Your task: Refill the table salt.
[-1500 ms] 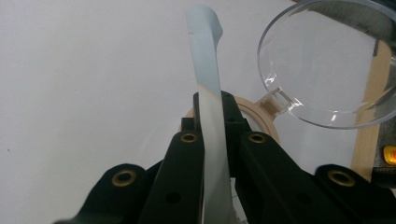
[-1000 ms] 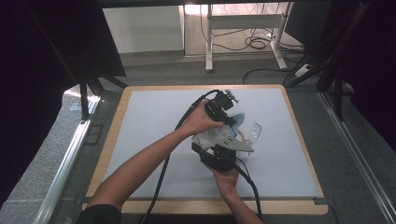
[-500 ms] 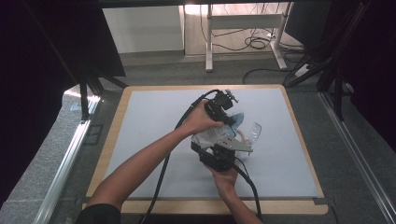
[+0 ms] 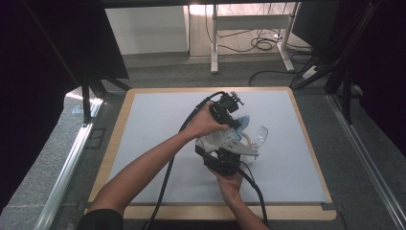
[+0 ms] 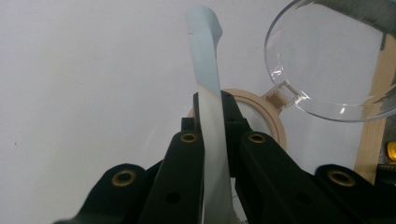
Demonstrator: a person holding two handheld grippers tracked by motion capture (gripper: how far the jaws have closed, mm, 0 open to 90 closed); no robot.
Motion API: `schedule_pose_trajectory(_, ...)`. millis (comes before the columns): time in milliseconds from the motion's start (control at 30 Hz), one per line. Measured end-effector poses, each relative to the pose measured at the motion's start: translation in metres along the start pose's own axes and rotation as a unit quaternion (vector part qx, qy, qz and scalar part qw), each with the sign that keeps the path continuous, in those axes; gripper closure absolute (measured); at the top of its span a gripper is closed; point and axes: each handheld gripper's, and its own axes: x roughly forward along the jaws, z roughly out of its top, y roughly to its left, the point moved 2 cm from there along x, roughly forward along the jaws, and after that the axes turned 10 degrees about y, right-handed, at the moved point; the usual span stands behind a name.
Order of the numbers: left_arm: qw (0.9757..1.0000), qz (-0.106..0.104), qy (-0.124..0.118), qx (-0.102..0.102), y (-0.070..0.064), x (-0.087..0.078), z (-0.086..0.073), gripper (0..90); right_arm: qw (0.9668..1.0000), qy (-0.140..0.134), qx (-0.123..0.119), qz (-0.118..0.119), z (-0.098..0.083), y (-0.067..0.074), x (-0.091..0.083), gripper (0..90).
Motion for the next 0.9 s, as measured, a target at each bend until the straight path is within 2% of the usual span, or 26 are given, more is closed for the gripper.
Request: schedule_pose_trajectory(900,1.0,0.0,0.003,0.0,0.0005,0.0016,0.0011,89.9,1.0,-0.004,0.006,-0.002,0.0003,-0.0001,0.0011,60.9)
